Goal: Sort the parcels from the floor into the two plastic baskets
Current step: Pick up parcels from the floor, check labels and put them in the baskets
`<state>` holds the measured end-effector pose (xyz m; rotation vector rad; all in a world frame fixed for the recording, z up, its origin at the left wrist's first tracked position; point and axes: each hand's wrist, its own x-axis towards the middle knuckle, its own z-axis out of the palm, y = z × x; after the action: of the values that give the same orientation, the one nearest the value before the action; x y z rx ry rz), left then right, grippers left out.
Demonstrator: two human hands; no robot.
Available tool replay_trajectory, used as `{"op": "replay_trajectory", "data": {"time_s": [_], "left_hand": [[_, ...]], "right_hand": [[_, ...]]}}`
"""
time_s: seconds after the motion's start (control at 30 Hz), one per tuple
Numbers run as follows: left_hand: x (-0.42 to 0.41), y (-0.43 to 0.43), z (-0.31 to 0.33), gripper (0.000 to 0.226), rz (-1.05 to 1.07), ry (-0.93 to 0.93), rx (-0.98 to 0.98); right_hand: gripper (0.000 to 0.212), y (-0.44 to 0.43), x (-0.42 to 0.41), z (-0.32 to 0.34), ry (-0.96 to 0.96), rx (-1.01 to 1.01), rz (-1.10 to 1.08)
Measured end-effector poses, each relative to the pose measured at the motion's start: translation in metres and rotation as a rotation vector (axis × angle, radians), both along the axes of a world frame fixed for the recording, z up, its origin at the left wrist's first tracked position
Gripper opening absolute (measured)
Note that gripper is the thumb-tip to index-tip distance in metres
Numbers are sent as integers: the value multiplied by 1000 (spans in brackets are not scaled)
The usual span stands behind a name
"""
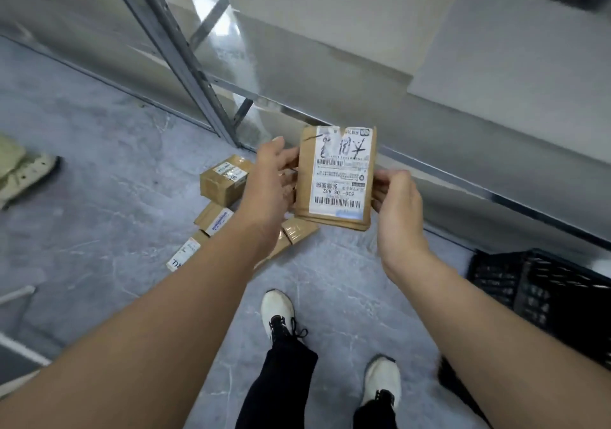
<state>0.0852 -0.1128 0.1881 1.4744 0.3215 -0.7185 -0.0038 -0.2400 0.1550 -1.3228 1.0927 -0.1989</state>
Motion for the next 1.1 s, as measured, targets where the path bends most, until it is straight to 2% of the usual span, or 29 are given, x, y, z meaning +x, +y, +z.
{"op": "replay_trajectory", "data": {"time_s": [0.17, 0.33, 0.47, 0.67, 0.87, 1.1], "left_hand": [[-35, 2, 105, 50, 34, -110, -124], [-66, 4, 205, 50, 51, -238, -202], [-93, 0, 287, 48, 77, -331, -254], [-122, -2, 408, 42, 67, -519, -297], [-155, 3, 522, 41, 15, -746, -351], [-190, 18, 627, 40, -23, -926, -379]], "right_hand": [[67, -5, -12, 115, -113, 13, 80], [48, -9, -40, 227, -214, -75, 161], [49, -20, -59, 313, -293, -123, 208], [74, -22, -83, 443, -448, -184, 184], [57, -18, -109, 558, -606, -270, 185], [55, 3, -138, 657, -750, -383, 200]]}}
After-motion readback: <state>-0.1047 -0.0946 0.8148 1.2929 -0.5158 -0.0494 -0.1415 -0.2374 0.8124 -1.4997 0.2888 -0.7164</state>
